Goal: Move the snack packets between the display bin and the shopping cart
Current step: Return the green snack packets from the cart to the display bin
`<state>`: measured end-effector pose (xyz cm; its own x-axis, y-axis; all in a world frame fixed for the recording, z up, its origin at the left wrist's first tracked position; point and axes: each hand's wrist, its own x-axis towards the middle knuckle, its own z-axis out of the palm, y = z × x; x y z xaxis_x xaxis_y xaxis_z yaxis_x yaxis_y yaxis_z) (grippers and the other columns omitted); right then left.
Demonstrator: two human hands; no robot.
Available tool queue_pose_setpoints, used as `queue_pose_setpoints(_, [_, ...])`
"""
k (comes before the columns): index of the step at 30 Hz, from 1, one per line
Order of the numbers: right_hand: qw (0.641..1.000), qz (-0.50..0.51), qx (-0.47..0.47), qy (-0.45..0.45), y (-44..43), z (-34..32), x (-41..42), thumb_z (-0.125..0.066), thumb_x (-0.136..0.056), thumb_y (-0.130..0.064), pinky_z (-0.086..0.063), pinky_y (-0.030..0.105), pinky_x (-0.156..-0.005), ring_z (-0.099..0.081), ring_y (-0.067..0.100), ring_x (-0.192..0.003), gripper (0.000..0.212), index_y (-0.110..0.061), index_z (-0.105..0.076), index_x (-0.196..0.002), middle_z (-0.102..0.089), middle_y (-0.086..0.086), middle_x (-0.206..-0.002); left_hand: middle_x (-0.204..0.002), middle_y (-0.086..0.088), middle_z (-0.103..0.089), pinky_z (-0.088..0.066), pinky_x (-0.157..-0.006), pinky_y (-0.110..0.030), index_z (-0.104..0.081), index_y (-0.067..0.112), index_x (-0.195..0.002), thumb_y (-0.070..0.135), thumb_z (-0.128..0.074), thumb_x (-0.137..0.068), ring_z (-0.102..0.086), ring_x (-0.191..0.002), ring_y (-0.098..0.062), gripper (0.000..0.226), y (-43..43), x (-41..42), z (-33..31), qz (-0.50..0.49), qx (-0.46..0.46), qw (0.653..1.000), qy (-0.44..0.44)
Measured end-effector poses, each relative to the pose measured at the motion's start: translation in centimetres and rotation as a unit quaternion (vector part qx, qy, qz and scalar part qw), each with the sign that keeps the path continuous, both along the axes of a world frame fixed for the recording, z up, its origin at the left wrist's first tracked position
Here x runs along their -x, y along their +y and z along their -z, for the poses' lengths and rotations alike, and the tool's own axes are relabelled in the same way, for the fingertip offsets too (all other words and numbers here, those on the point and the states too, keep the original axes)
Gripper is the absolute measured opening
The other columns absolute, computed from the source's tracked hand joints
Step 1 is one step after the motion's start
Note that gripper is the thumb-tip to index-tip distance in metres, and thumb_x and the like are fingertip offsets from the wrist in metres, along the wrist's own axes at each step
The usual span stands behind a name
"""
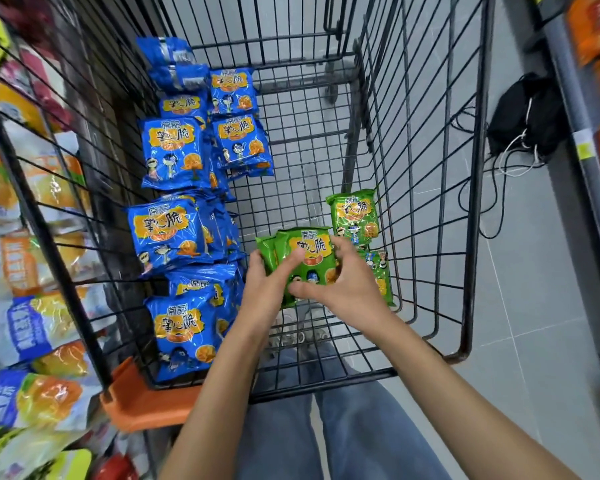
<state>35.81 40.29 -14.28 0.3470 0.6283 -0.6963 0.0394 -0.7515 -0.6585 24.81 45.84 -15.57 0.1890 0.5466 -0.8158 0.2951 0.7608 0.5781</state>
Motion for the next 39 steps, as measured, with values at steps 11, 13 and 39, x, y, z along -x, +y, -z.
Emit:
queue_pose_setpoints(11, [0.967,0.017,0.113,-0.227,5.3,7.1,-5.9,-0.06,-0.088,-0.021,-0.038,0.036,-0.098,-0.042,0.032,-0.124,0.057,0.0,-0.034,-0.134,-0.043,0.019,-0.134,-0.107,0.007,-0.063,-0.046,-0.068,-0.017,-0.052,0.028,-0.107,0.034,-0.059,-0.089,-0.06,-0.095,-0.006,0.021,-0.1,1.7,0.4,-0.019,-0.015,0.998,0.05])
queue_pose_setpoints(13, [0.95,-0.039,0.147,-0.273,5.7,9.2,-6.2,-0.064,-0.086,-0.021,-0.037,0.038,-0.099,-0.036,0.034,-0.128,0.07,0.002,-0.024,-0.138,-0.039,0.022,-0.137,-0.116,0.004,-0.062,-0.046,-0.081,-0.023,-0.049,0.021,-0.122,0.035,-0.06,-0.088,-0.059,-0.103,-0.011,0.038,-0.2,1.7,0.6,-0.007,-0.006,0.998,0.056])
queue_pose_setpoints(39, [0.985,0.164,-0.034,0.035,0.7,0.7,-3.0,-0.053,-0.087,-0.015,-0.044,0.03,-0.065,-0.056,0.011,-0.067,0.014,-0.024,-0.058,-0.077,-0.06,-0.014,-0.068,-0.135,0.0,-0.052,-0.046,-0.094,-0.026,-0.041,0.022,-0.136,0.051,-0.06,-0.077,-0.054,-0.117,-0.016,0.068,0.2,-0.2,0.5,0.003,0.03,0.998,0.064])
